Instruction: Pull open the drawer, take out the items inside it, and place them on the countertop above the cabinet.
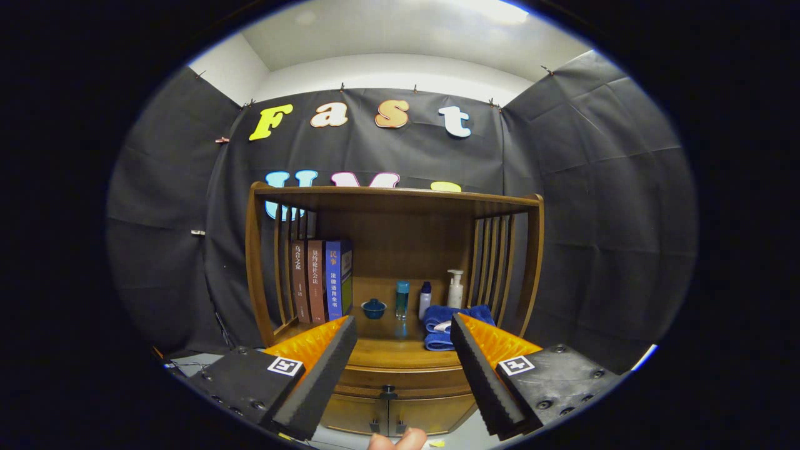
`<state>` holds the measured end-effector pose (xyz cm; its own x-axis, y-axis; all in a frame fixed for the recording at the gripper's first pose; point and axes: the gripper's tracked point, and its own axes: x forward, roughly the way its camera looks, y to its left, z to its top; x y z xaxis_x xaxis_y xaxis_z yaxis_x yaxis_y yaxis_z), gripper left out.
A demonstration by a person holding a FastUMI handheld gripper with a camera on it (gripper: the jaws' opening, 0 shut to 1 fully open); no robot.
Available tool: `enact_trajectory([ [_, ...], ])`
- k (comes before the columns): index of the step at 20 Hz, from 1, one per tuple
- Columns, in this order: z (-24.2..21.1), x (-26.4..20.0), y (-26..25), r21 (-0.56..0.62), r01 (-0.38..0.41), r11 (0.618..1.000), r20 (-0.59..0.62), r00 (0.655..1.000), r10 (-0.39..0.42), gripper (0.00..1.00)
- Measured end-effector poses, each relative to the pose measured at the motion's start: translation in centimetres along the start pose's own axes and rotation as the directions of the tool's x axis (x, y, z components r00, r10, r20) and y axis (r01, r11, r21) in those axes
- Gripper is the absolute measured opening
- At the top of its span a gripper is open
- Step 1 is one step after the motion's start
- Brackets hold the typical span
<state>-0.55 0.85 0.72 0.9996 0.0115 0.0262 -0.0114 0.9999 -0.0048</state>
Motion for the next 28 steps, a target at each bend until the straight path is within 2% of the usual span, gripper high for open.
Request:
enact_trajectory([
  [4,-0.7,-0.1,-0.7,-0.003,0.016,1.0,0.031,0.999,-0.016,0.98],
  [7,-2.9,0.3,-1.1,-0.019,0.027,0.999,0.033,0.999,-0.026,0.98],
  [12,-8.6,1.5,-0.9,-0.005,0.05,0.999,0.042,0.998,-0.05,0.98],
  [19,-19.7,4.7,0.5,-0.006,0.07,0.998,-0.03,0.997,-0.07,0.98],
  [22,-24.3,6.8,0.5,-0.049,0.071,0.996,-0.077,0.994,-0.075,0.98],
  [28,-29.1,11.0,1.3,-0.038,0.057,0.998,-0.142,0.988,-0.062,0.98],
])
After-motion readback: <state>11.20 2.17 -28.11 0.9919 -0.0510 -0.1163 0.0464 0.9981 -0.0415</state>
